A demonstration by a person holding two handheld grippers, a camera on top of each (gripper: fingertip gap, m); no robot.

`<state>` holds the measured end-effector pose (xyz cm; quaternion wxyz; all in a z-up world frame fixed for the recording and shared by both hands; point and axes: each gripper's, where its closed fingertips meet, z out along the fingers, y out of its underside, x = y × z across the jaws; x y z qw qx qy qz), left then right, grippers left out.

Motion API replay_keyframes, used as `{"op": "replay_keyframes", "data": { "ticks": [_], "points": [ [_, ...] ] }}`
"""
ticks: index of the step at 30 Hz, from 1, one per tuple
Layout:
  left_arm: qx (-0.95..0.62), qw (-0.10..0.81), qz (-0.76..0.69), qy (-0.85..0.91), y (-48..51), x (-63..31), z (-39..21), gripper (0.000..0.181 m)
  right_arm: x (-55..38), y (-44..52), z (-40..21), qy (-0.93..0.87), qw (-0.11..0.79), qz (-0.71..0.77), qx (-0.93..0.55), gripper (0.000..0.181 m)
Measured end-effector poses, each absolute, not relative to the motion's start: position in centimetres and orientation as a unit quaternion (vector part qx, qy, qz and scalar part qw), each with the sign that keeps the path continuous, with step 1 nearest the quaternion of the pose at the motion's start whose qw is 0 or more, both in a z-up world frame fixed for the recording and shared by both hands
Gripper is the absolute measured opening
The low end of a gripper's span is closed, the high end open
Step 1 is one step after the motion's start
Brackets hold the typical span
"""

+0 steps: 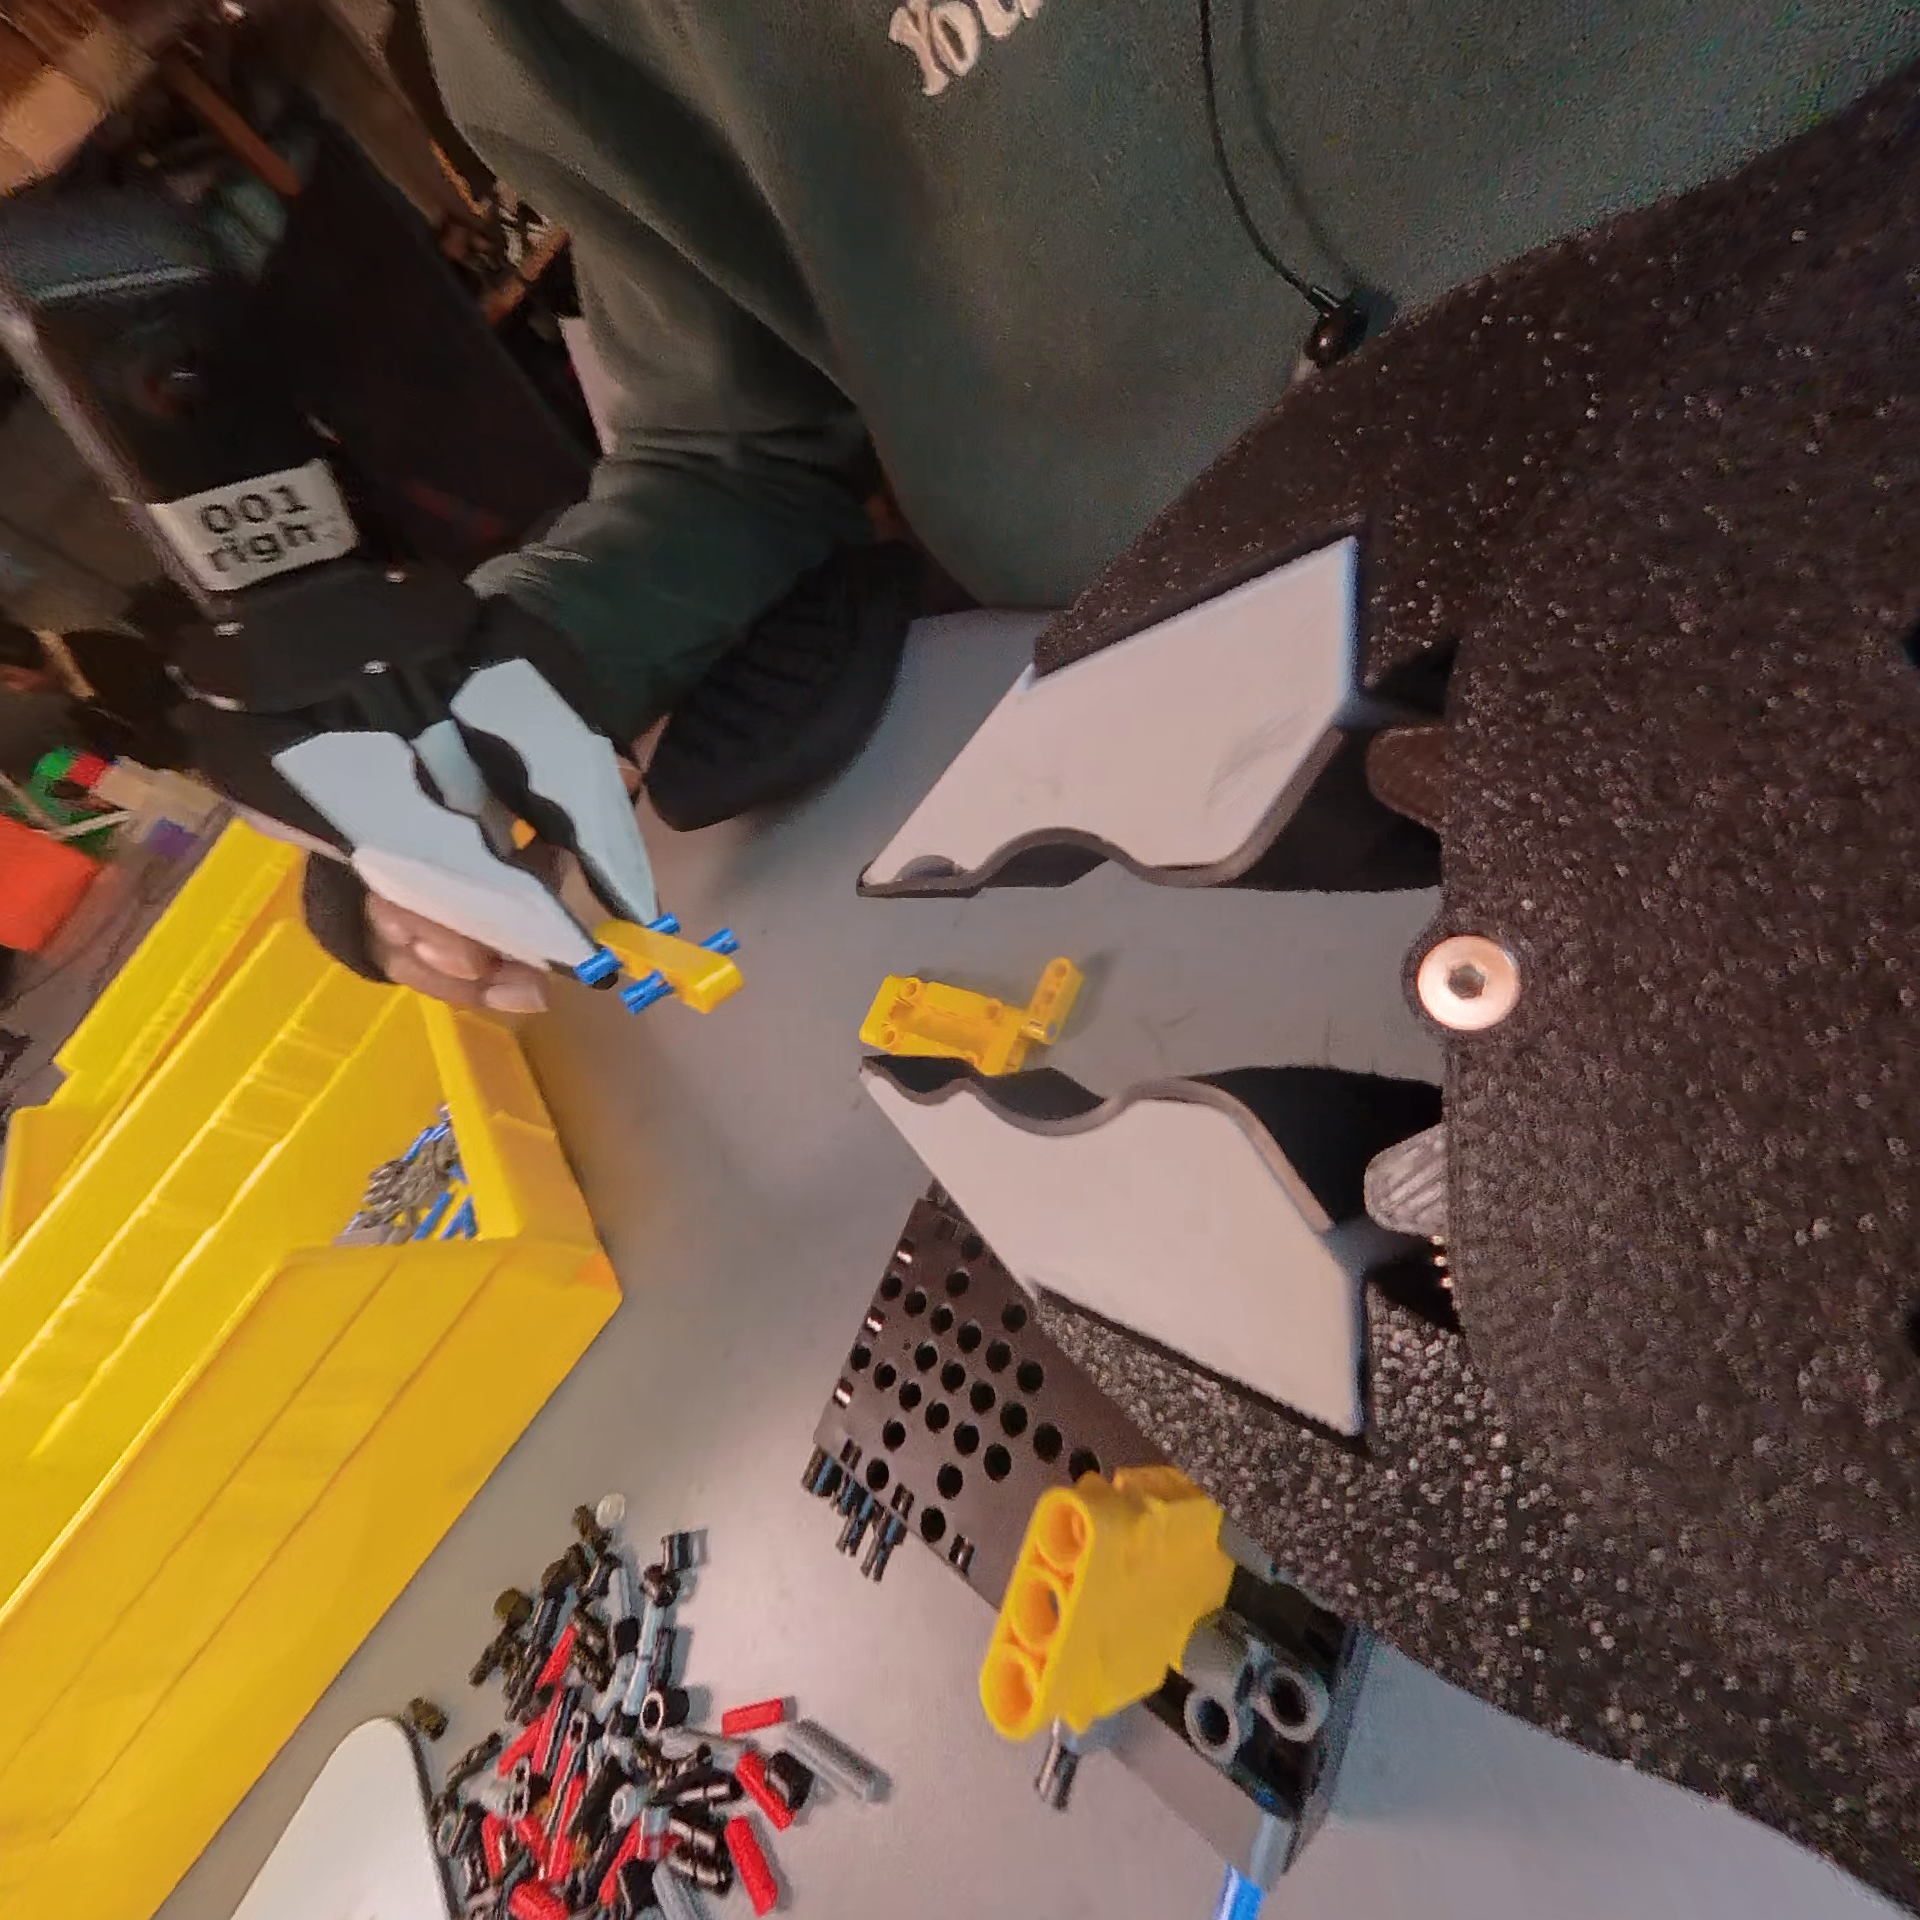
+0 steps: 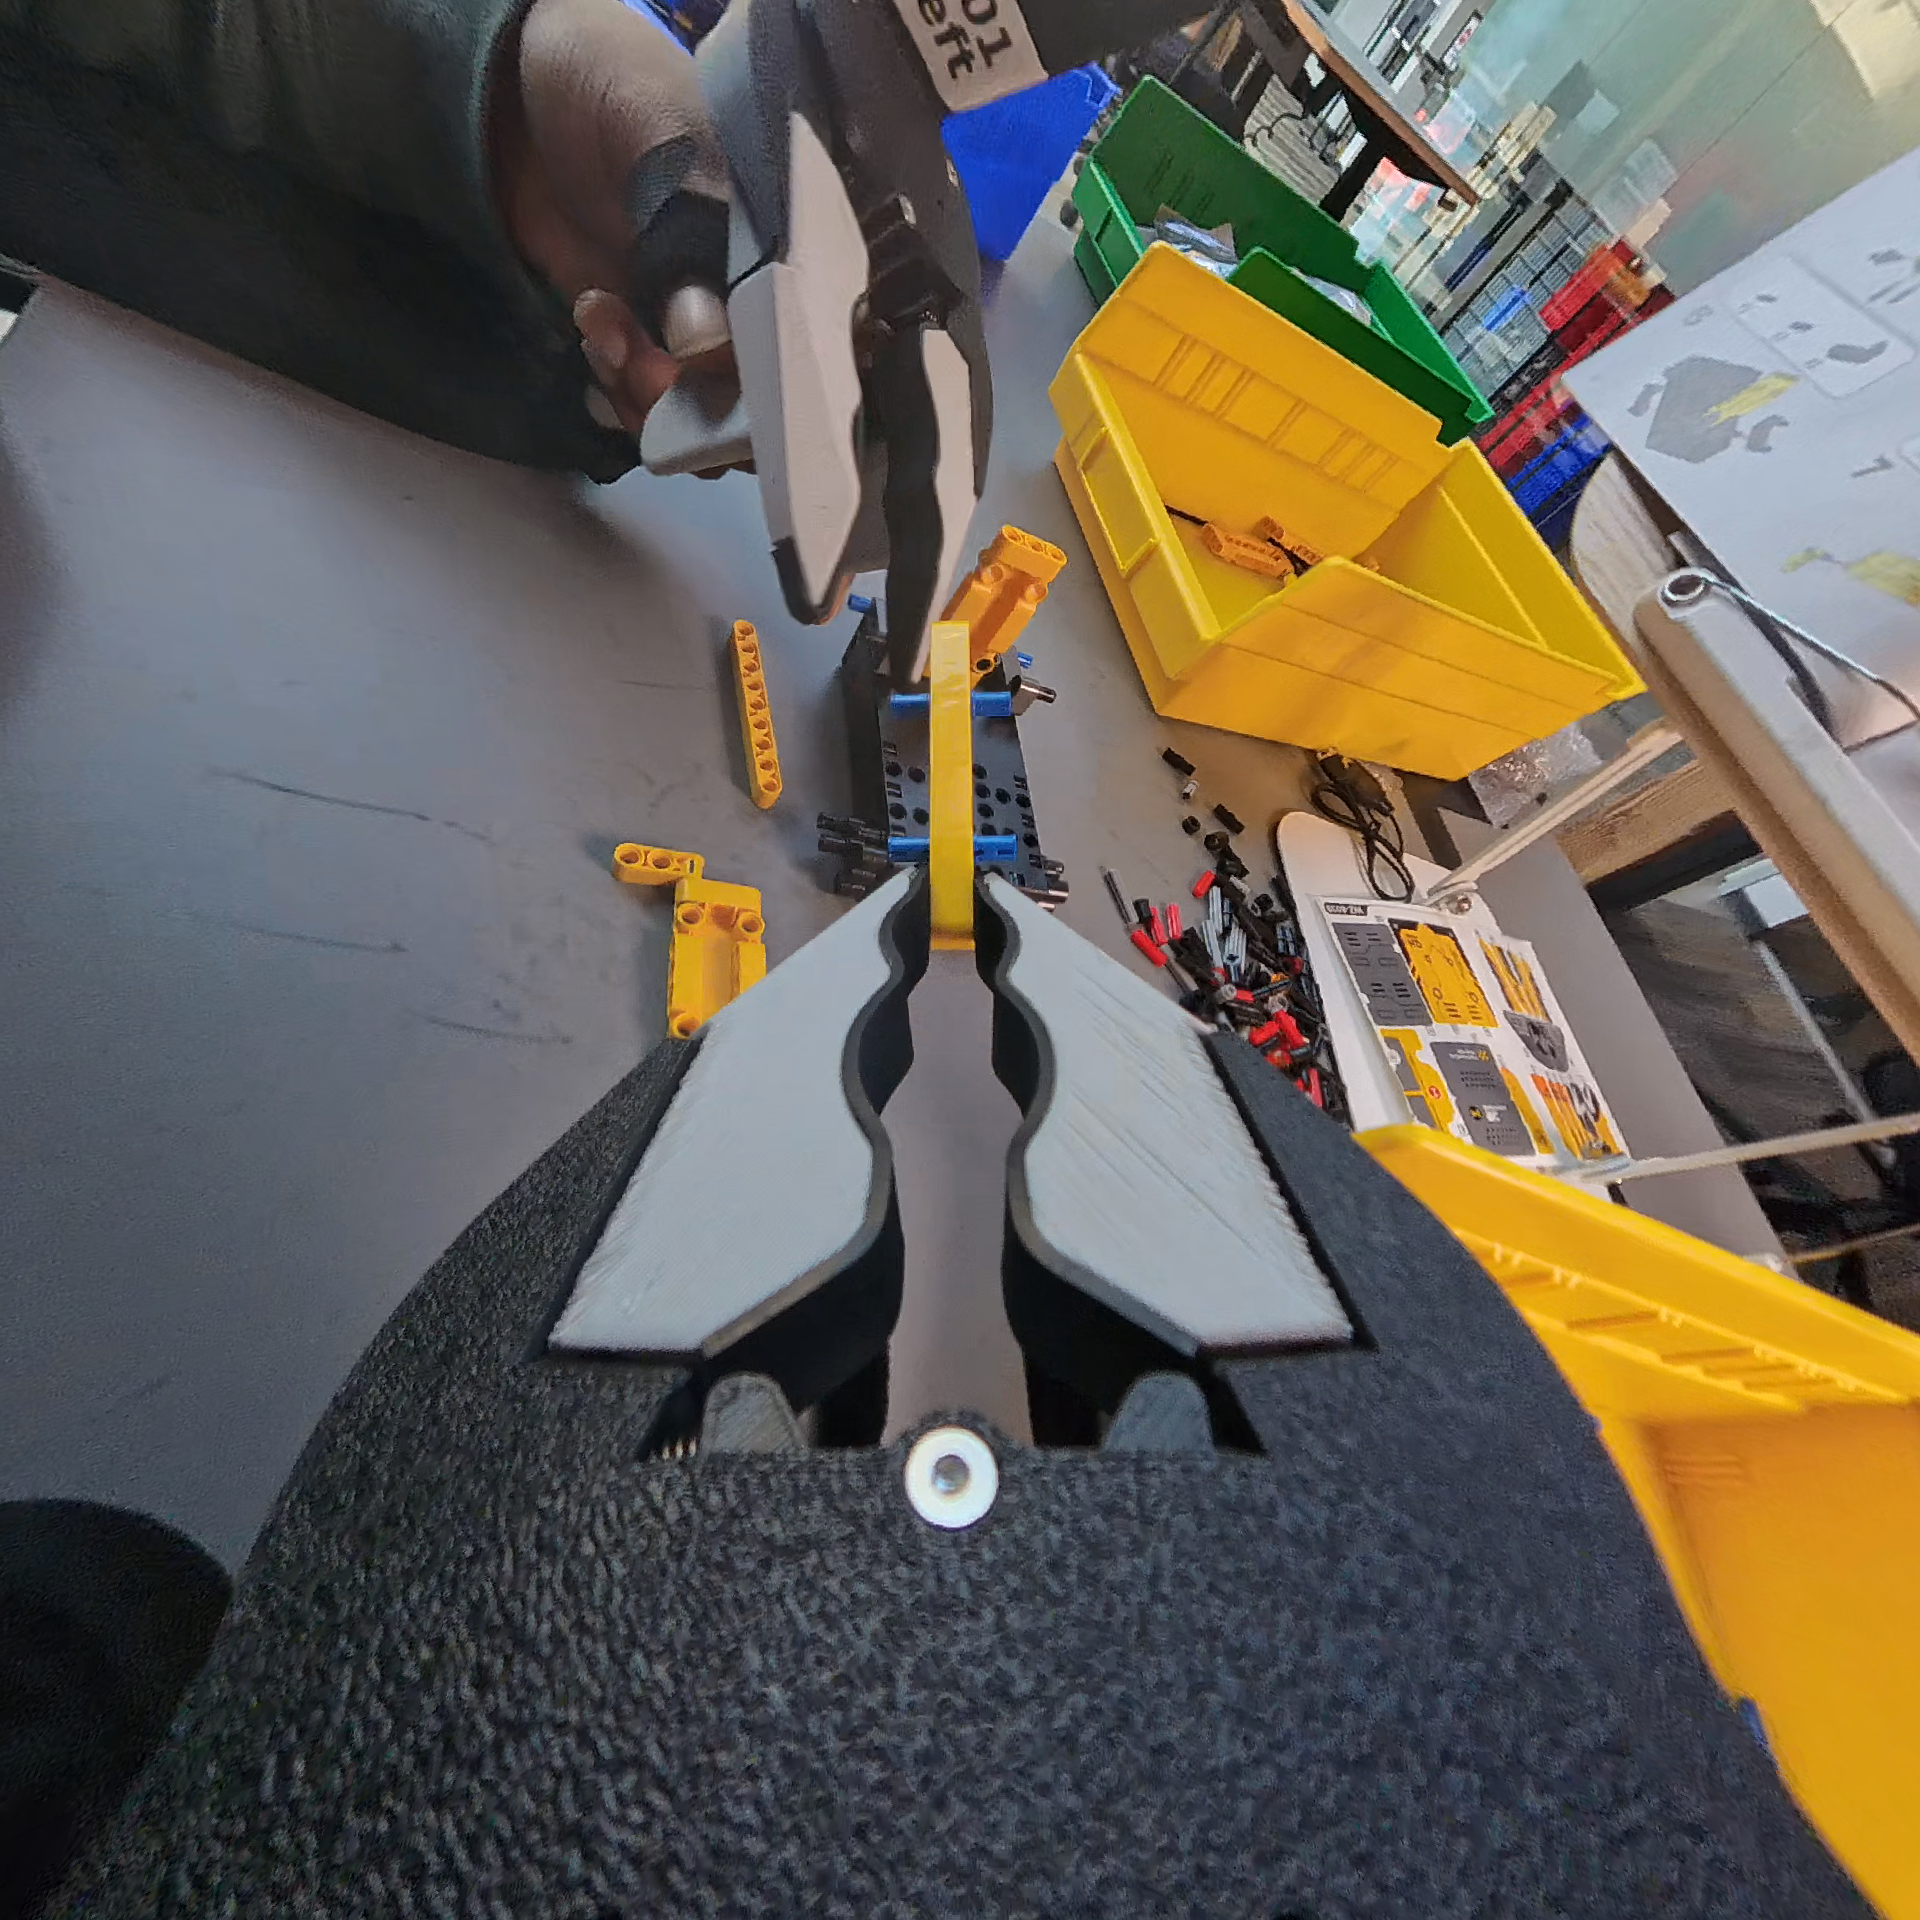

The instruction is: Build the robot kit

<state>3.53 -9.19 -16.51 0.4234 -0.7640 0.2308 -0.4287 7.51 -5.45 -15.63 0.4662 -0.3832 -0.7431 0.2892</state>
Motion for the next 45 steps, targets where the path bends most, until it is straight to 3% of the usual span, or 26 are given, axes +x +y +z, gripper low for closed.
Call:
{"op": "replay_keyframes", "data": {
  "ticks": [8,20,23,35,45],
  "points": [
    [-0.826,0.309,-0.277,0.380,-10.5,6.6,-23.1,0.037,9.9,-3.9,-20.2,-0.780,0.390,0.239,-0.427,0.007],
    [-0.822,0.302,-0.148,0.459,-9.0,6.8,-24.5,0.034,10.0,-3.6,-22.2,-0.785,0.358,0.245,-0.441,0.007],
    [-0.818,0.294,-0.148,0.472,-9.5,7.0,-24.7,0.023,9.8,-3.9,-22.5,-0.787,0.355,0.248,-0.439,0.007],
    [-0.821,0.275,-0.161,0.474,-14.5,5.3,-24.6,0.029,7.2,-8.7,-23.4,-0.818,0.328,0.271,-0.388,0.007],
    [-0.829,0.329,-0.203,0.405,-12.3,1.7,-22.3,0.030,6.2,-10.6,-24.3,-0.828,0.297,0.274,-0.389,0.007]
  ]
}}
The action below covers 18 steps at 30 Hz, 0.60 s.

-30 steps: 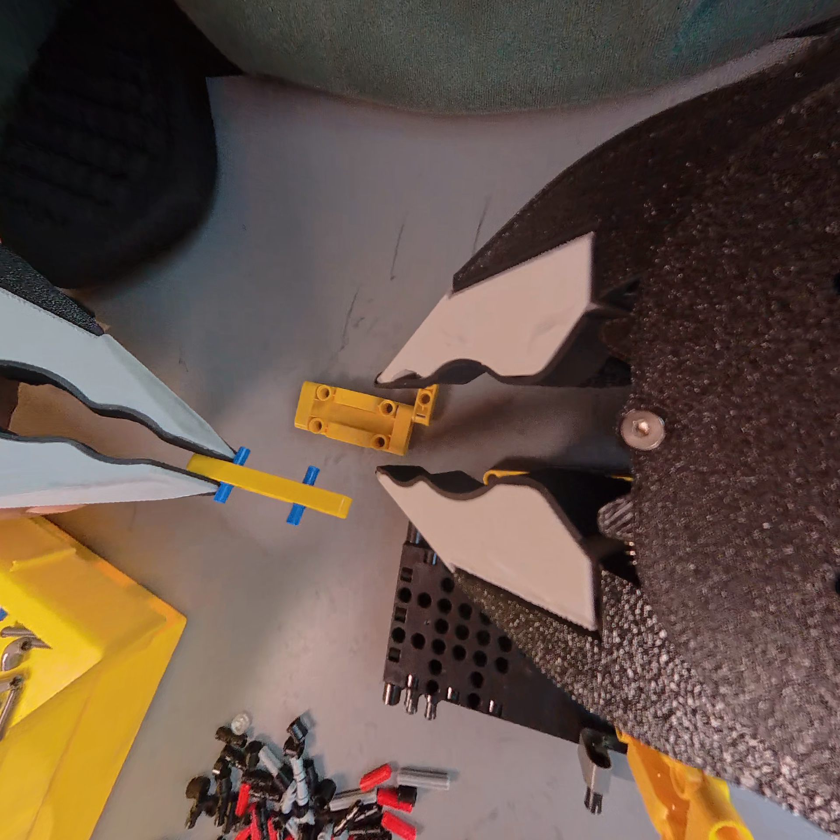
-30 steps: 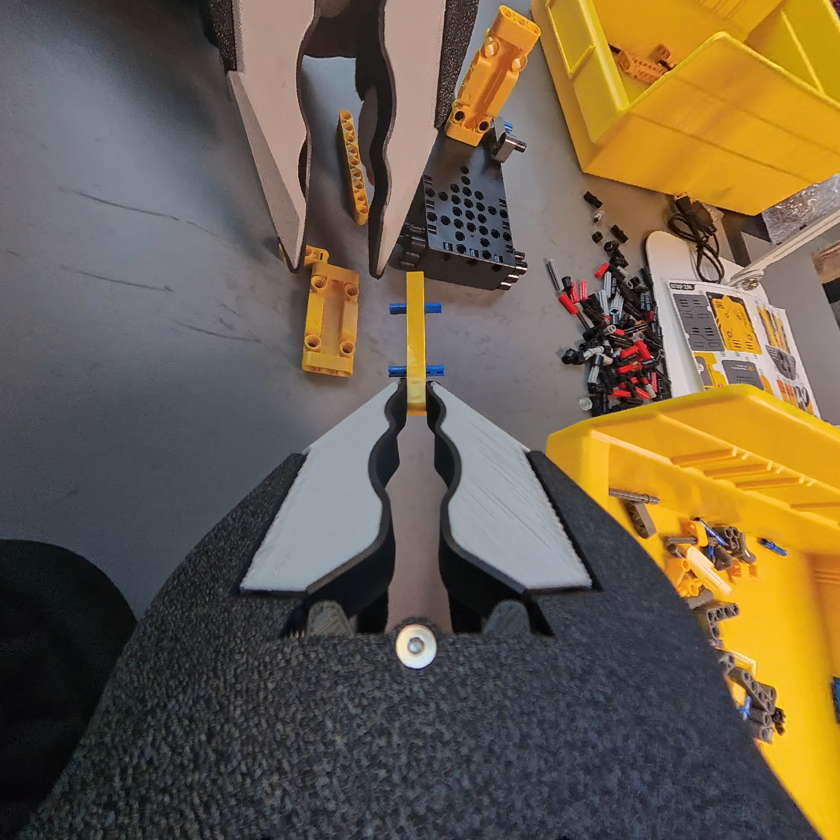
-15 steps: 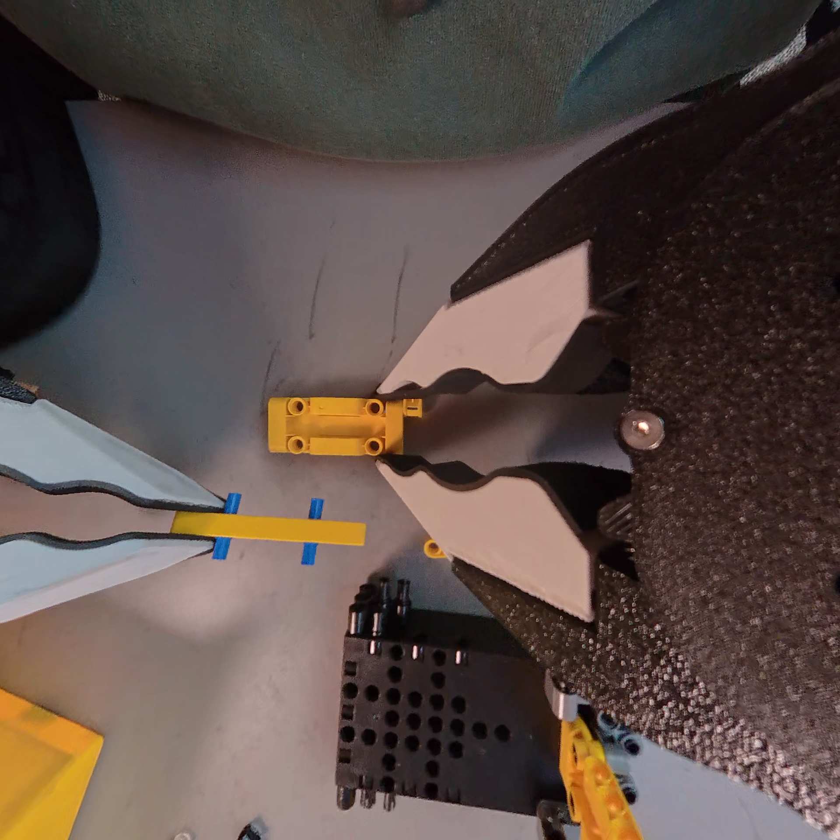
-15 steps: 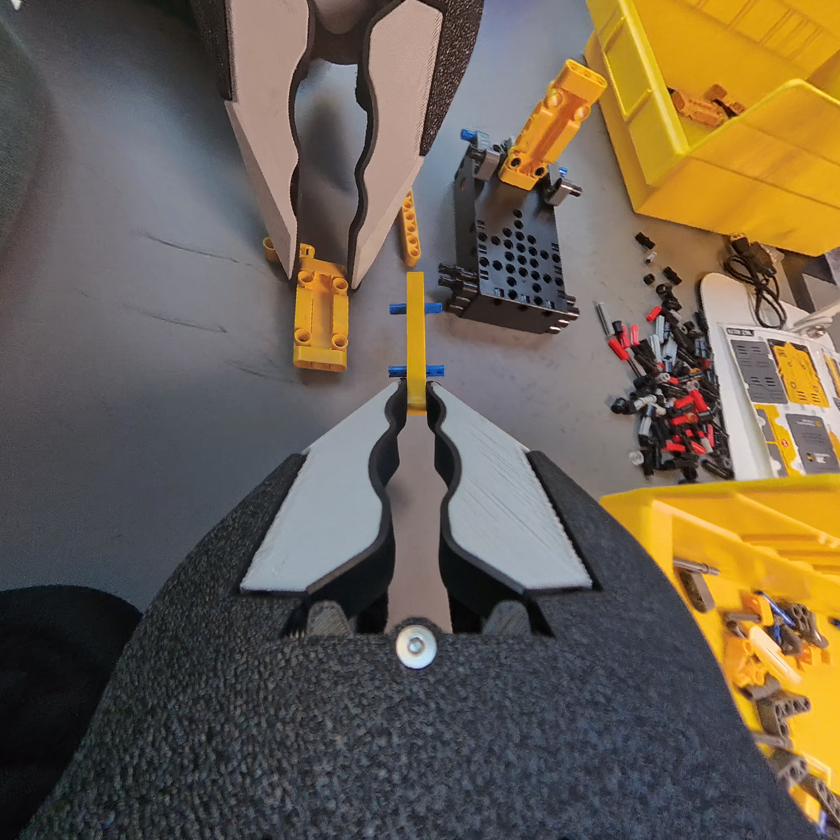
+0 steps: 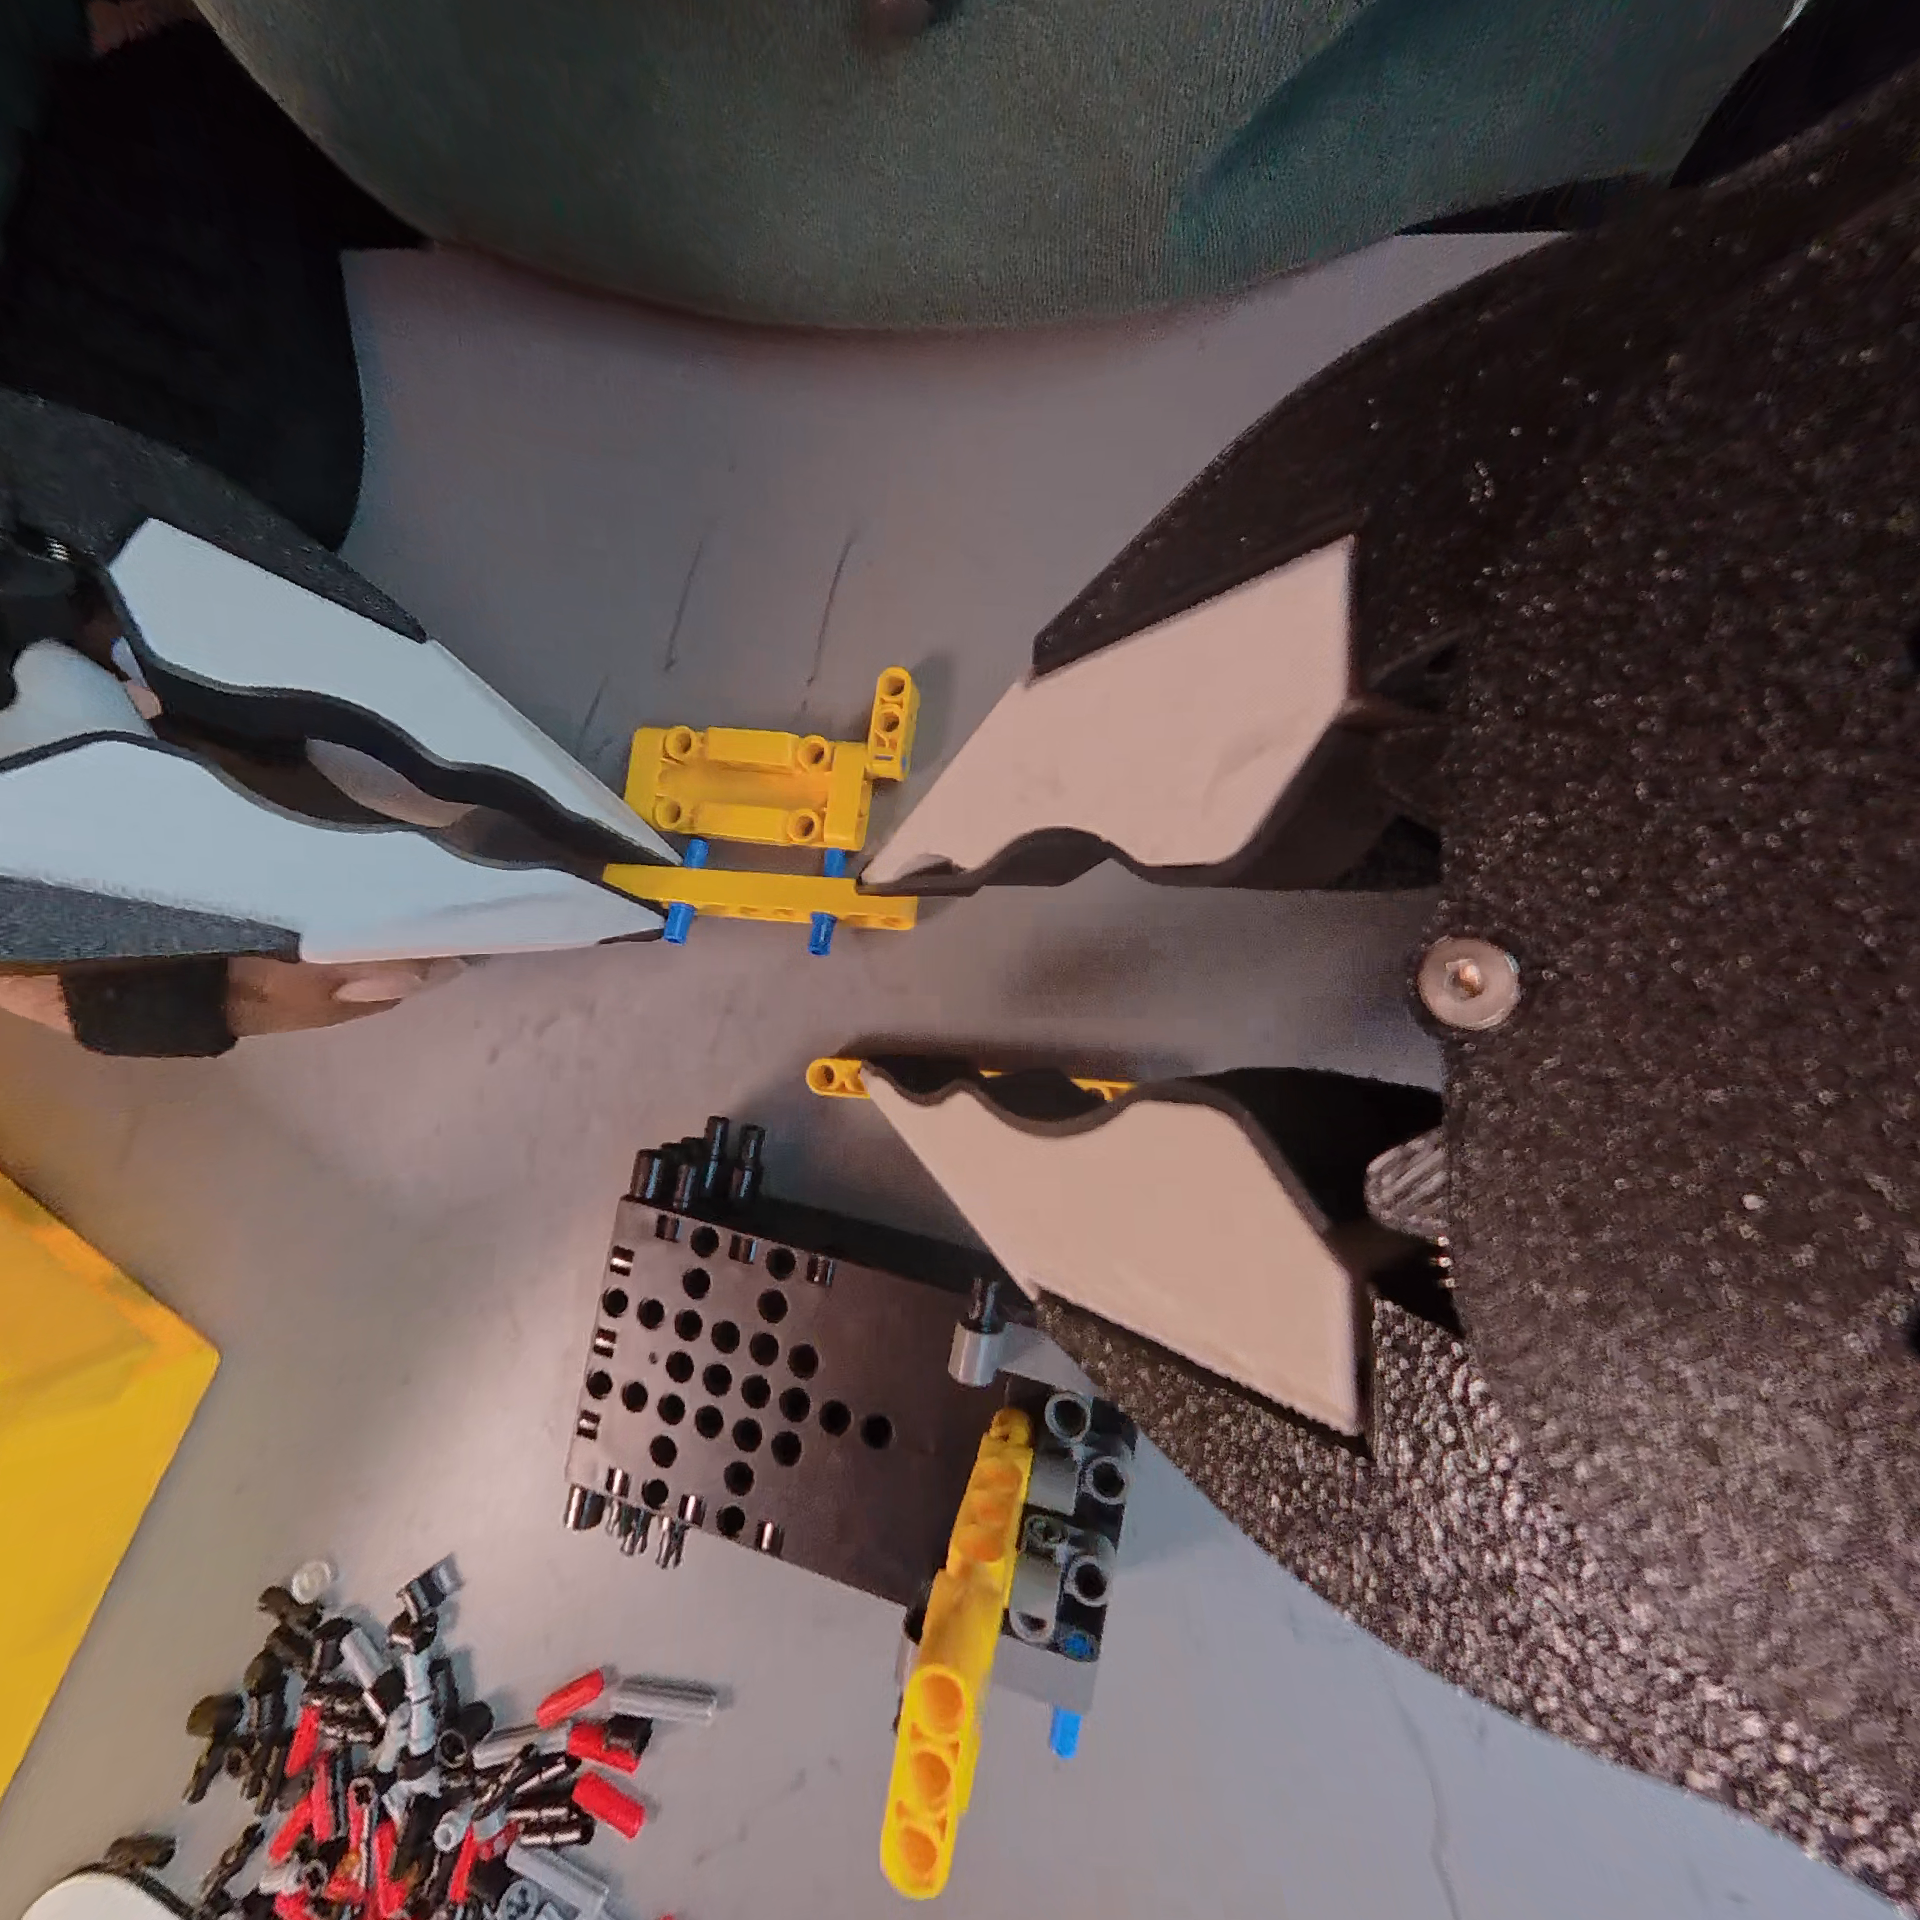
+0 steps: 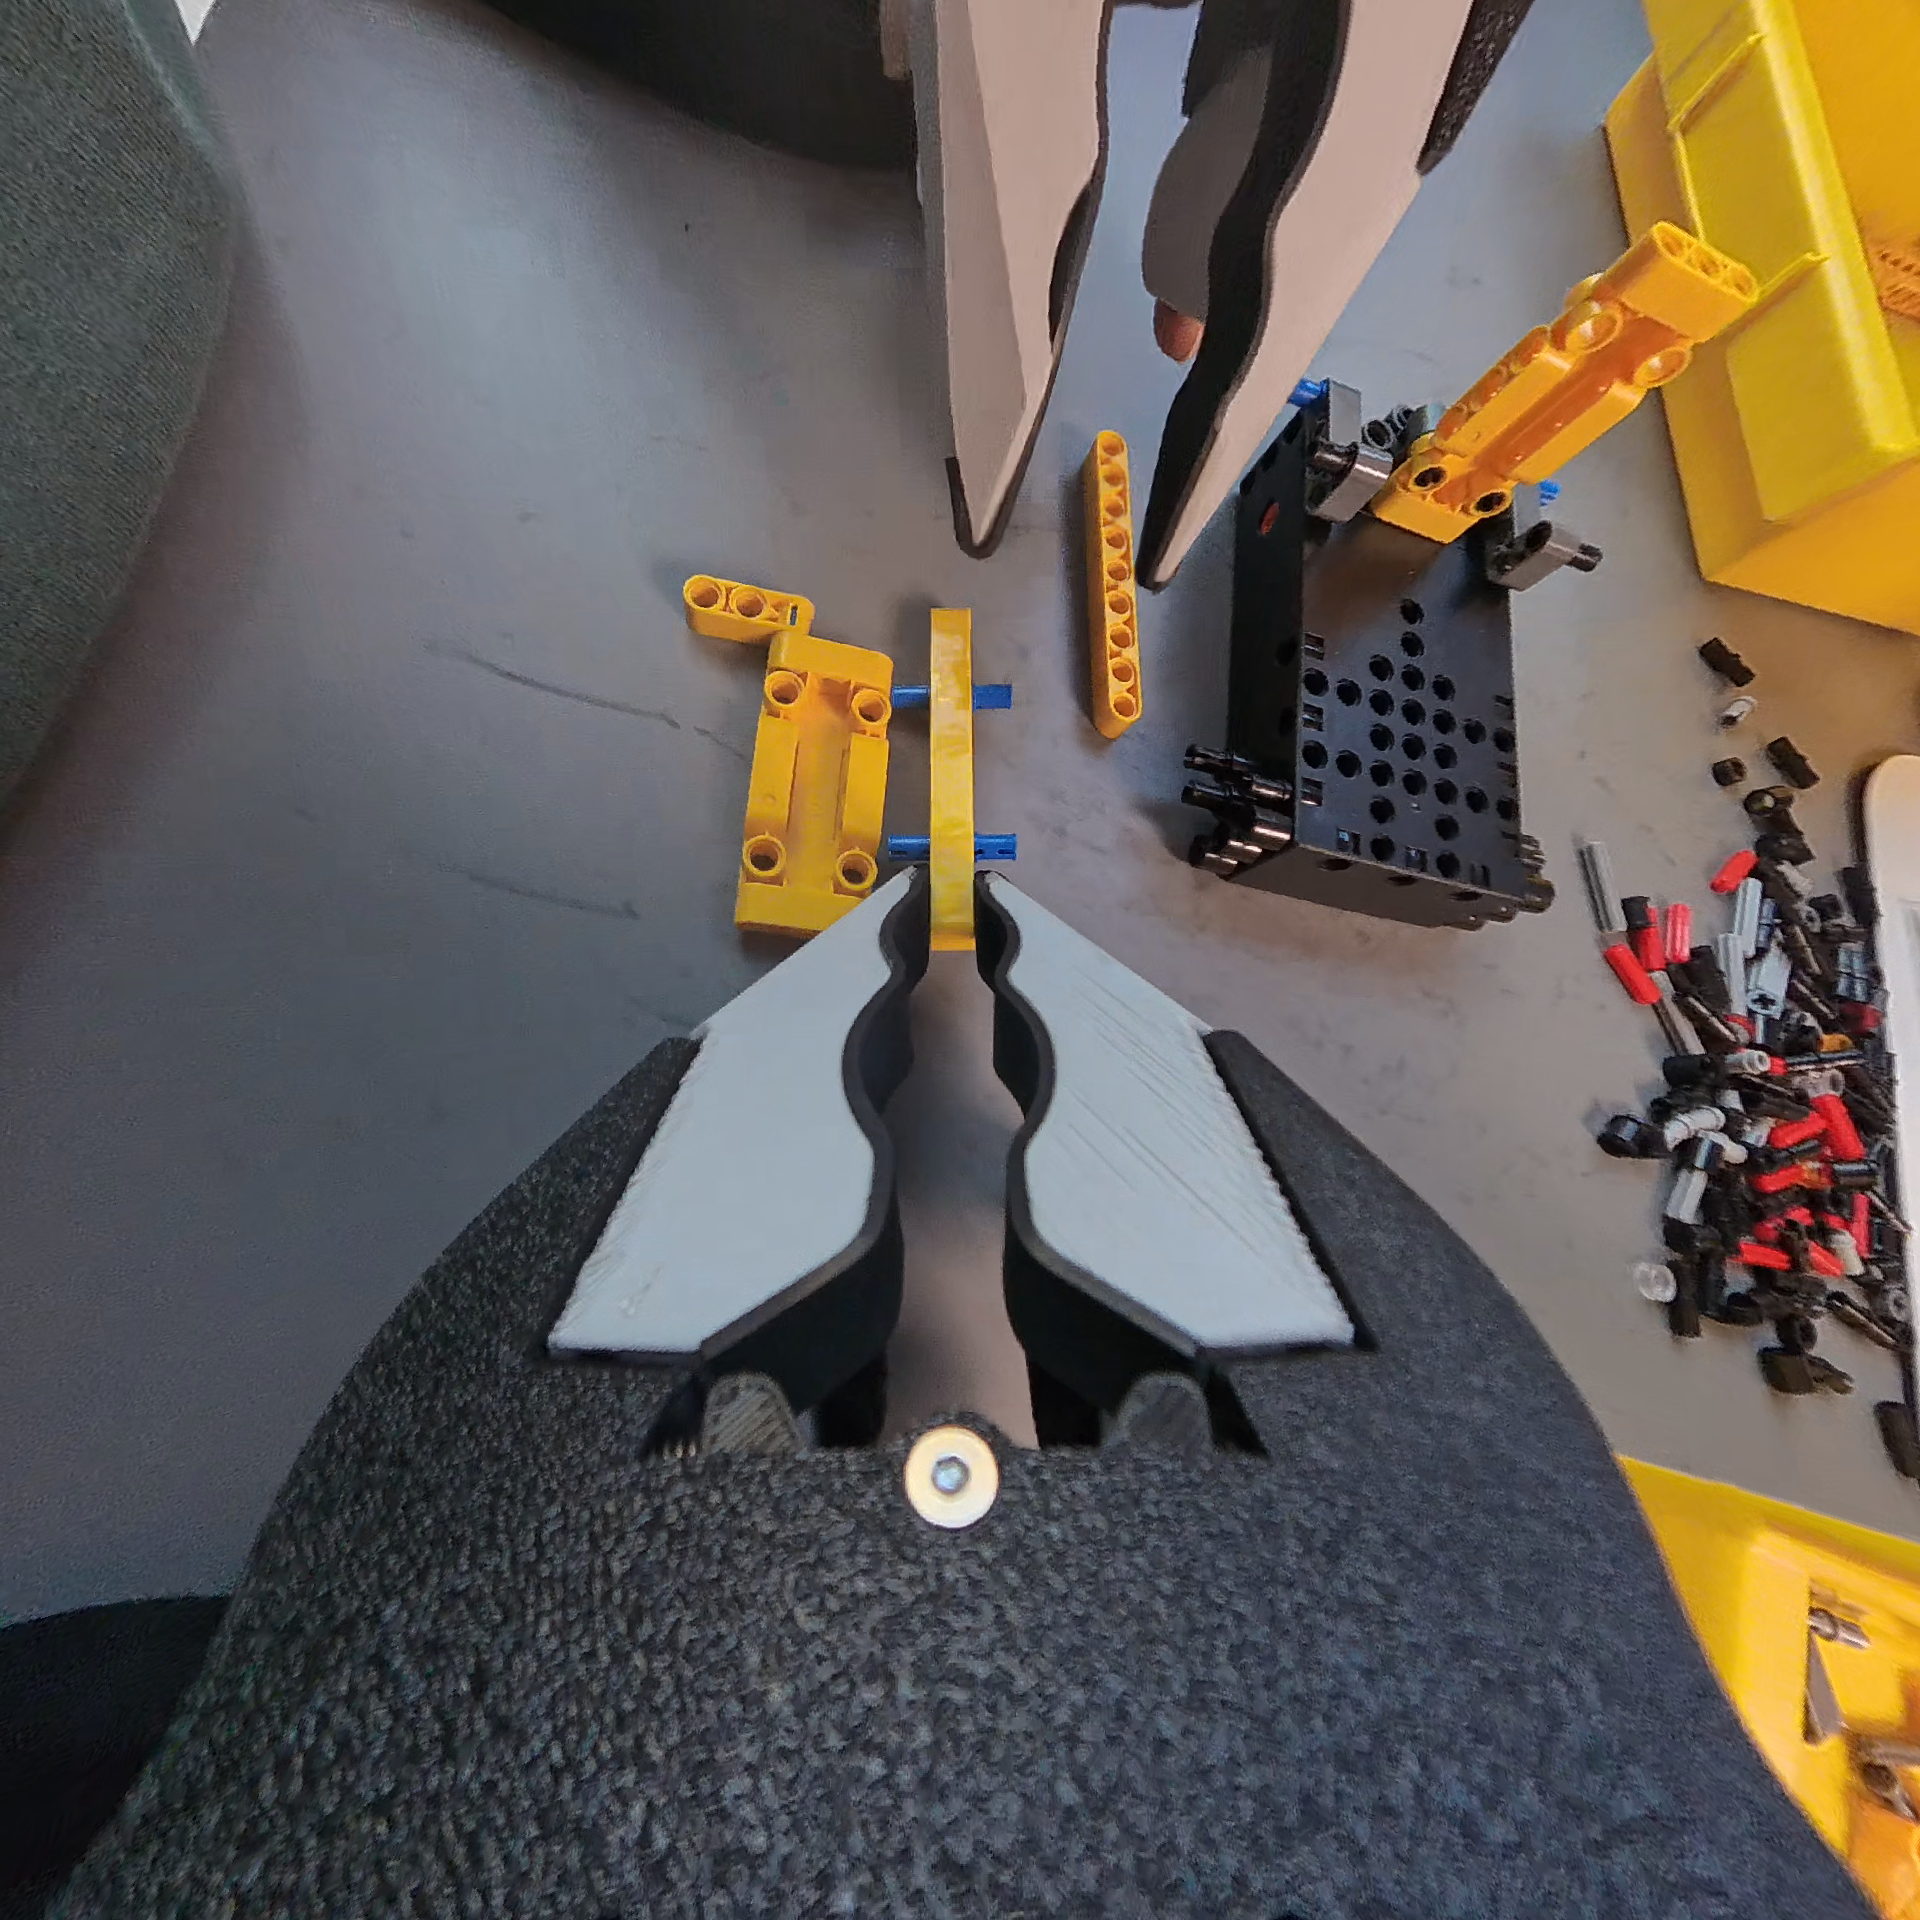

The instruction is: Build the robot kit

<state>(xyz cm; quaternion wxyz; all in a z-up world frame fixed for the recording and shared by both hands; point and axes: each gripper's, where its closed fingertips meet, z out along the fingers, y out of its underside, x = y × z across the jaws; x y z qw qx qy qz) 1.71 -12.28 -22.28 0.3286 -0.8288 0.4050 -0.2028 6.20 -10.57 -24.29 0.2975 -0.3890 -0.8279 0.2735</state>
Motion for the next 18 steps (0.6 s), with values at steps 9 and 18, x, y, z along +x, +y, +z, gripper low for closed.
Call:
{"op": "replay_keyframes", "data": {
  "ticks": [9,18],
  "points": [
    [-0.826,0.291,-0.193,0.443,-12.8,2.3,-24.5,0.025,6.1,-10.8,-24.3,-0.821,0.283,0.290,-0.402,0.007],
    [-0.819,0.295,-0.190,0.454,-13.1,2.4,-24.5,0.008,6.0,-10.6,-24.3,-0.814,0.269,0.301,-0.418,0.015]
  ]
}}
